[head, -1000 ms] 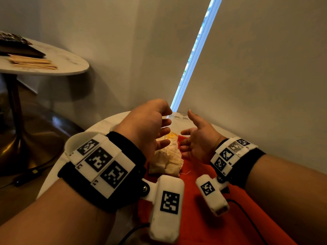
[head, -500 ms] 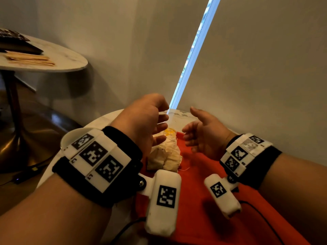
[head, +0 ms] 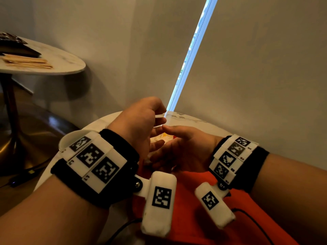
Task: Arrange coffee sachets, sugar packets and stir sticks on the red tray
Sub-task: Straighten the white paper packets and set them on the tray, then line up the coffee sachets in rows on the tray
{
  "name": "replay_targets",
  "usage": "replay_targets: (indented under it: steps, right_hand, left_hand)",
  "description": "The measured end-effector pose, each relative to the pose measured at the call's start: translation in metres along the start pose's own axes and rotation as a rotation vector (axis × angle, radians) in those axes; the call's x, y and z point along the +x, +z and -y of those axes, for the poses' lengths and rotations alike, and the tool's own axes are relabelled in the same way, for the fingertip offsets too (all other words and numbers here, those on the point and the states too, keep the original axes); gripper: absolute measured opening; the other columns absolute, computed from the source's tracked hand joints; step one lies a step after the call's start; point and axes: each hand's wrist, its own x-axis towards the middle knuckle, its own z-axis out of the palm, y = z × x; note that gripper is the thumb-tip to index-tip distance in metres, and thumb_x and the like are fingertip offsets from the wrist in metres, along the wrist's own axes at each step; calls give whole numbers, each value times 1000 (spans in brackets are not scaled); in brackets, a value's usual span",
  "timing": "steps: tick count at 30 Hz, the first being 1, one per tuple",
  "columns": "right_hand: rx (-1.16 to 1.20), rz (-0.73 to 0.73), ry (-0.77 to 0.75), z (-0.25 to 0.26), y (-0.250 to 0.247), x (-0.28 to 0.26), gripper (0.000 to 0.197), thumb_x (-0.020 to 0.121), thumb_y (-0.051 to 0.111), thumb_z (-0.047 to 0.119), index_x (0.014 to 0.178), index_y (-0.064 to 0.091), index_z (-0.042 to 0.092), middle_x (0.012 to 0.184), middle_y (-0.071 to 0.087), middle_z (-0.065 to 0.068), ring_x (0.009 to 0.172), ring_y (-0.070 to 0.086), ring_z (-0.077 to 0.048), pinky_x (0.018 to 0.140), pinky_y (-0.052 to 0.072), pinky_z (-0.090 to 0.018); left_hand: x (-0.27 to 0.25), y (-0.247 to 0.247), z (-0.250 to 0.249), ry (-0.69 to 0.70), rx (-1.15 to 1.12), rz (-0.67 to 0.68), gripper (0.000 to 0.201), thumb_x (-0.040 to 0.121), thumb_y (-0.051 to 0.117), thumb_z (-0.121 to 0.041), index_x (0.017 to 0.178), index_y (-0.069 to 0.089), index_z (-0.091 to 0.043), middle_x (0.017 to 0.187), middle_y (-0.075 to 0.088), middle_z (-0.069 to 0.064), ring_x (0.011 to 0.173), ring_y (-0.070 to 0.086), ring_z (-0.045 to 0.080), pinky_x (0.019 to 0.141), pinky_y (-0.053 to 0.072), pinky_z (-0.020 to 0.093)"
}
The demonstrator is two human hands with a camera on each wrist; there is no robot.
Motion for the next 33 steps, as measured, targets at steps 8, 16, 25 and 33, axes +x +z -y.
replay_targets:
  steps: [8,16,25,33]
  right_hand:
    - [1,-2,-77,4,-7,-29,86,72,55,74,117,64,2,109,63,-19,93,62,-30,70,45,-35]
    - [43,-222,-168,-27,-45,-152,84,60,81,65,115,70,2,109,68,-19,90,67,-30,65,49,-35]
    - [-228,-643,-69,-124,-22,-277,52,69,63,18,121,67,17,115,71,-5,104,66,-19,84,52,-37]
    - [-729,-495,58,-151,33,-286,90,71,89,37,146,39,47,146,44,23,131,43,3,111,41,-30]
  left_hand:
    - [1,3,3,-3,6,36,20,89,49,-27,103,60,-18,105,58,6,94,57,22,70,43,36]
    - [2,4,7,-19,-93,151,12,90,43,-27,95,49,-18,100,55,4,86,56,19,72,41,31]
    - [43,2,28,-23,-90,40,14,80,58,-32,88,59,-20,70,64,-4,52,64,14,51,47,26]
    - [-7,81,33,-83,-31,315,22,62,54,-28,82,52,-18,67,62,0,54,57,15,53,43,25]
